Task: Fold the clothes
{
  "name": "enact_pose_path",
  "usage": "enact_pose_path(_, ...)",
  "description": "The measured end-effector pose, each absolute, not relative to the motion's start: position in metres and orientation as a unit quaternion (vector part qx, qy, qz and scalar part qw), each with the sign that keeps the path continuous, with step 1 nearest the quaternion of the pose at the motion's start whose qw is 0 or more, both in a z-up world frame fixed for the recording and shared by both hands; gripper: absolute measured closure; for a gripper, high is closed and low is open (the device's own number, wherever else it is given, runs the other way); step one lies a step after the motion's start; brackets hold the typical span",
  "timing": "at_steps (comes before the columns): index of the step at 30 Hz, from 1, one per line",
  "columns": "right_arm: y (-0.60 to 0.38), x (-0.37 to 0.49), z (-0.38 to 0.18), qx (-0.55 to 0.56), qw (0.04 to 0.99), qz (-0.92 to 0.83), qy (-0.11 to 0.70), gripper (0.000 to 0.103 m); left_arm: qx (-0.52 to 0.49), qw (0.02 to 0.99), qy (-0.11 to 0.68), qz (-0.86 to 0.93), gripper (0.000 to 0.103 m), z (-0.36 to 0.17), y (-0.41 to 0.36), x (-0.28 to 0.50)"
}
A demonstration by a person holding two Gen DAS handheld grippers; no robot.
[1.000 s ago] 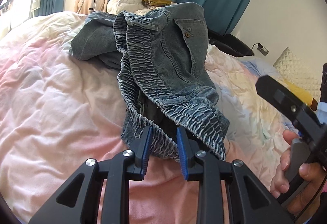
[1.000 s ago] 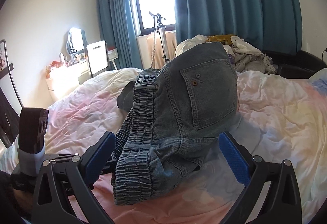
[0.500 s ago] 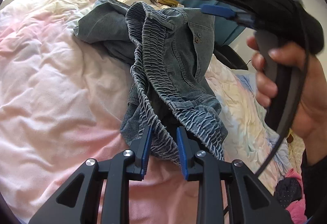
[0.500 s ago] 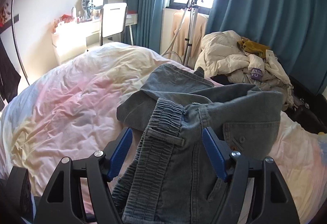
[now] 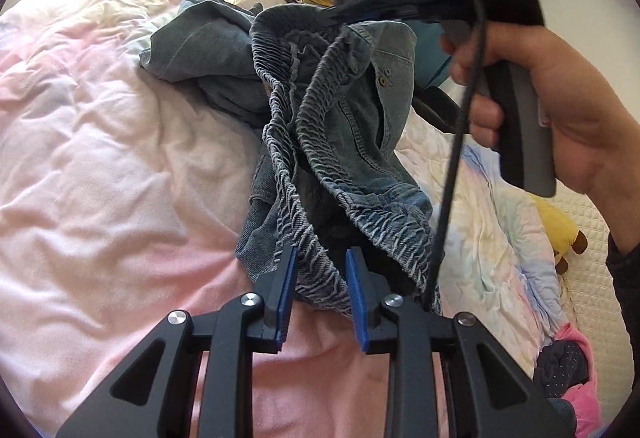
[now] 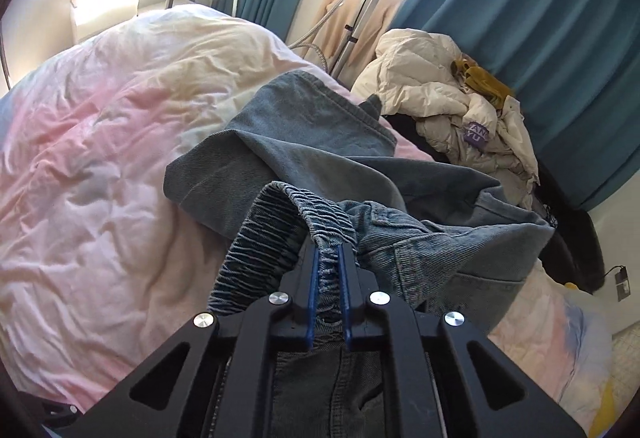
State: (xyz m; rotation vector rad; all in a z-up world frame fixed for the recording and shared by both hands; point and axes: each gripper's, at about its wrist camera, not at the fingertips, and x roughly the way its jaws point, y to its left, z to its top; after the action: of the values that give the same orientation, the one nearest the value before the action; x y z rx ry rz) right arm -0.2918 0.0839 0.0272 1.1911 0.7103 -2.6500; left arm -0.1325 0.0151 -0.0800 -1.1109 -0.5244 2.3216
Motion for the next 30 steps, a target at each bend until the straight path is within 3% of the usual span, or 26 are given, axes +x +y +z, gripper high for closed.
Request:
enact_pose_path(8, 0.166, -0.22, 0.065, 0.339, 0.019, -0.935, 0.103, 0.098, -0.411, 0.261, -0.182, 0.854, 0.077, -0.079, 0.019, -0.123)
enact_pose_path(16, 0.257, -0.144, 0.064, 0.284, -0.054, -0.957, -0.024, 0.098, -0.405, 0.283, -0.141, 0.858, 0.077, -0.078, 0.039, -0.111)
enact_pose_path(21, 0.328, -0.116, 0.036, 0.295, -0.099, -0.945, -0.103, 0.098, -0.398, 0.3, -0.111, 0.86, 0.077, -0.076, 0.053, -0.103)
enact_pose_path(30, 0.397, -0.107, -0.032, 0.354, -0.09, -0.892, -0.267, 0.097, -0.383, 0.315, -0.04, 0.867, 0.077, -0.075, 0.084, -0.091)
